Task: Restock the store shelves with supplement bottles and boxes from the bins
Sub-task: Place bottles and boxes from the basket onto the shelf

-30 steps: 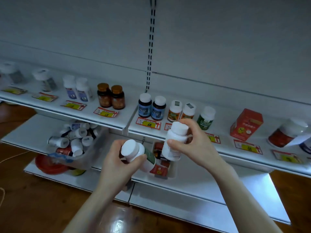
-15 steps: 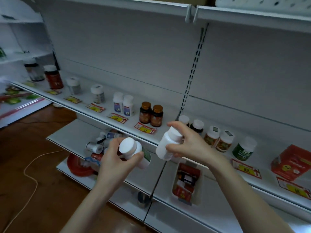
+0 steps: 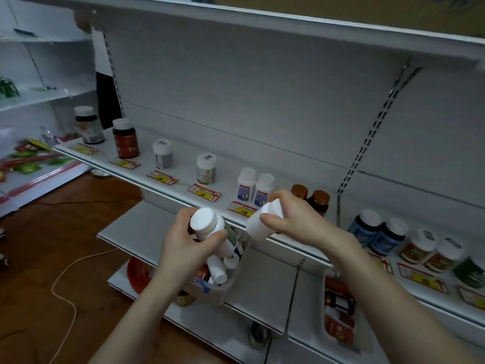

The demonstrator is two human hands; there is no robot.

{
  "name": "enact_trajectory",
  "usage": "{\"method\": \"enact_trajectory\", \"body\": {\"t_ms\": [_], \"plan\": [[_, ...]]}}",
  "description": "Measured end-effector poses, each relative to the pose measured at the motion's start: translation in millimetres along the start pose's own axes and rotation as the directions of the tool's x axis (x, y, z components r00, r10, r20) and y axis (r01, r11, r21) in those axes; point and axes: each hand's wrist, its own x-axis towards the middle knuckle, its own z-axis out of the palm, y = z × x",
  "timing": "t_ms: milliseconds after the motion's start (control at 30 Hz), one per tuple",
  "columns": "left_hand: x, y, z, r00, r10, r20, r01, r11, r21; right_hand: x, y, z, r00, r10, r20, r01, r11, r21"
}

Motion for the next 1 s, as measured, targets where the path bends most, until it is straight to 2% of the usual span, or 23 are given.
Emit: {"method": "enact_trajectory", "body": {"t_ms": [67,200,333,533,667,867,1000], "plan": [[14,-5,-12,0.999,0.003,0.038,-0.002,1.000,-0.014,7,-9,1,0.999,0.005,-0.035,-0.006,1.000,-0.030],[37,-17,-24,0.997,0.001,0.078,0.002,0.999,-0.047,16,-21,-7,0.999,0.038,0.014,-0.039,0.997,0.069],[54,-17,-23,0.994,0.009,0.109,-0.001,0.997,-0.073,29,-19,-23,1.000,-0.006,-0.012,0.007,0.992,0.124],[75,-18,-18,0.989,0.042,0.138,-0.030,0.995,-0.091,65,-11,-29,0.988,-0.050,-0.146,0.076,0.982,0.175],[90,-20,-15,0.989,0.046,0.139,-0.032,0.994,-0.102,105,-8,-30,0.960,0.019,-0.280,0.065,0.956,0.285],[123,-21,-10,0.993,0.064,0.098,-0.059,0.997,-0.058,155,3,-39,0.918,0.087,-0.386,0.006,0.972,0.233],[135,-23,-4,0.996,0.049,0.079,-0.044,0.997,-0.060,177,16,-41,0.944,0.038,-0.327,0.016,0.987,0.159]]}}
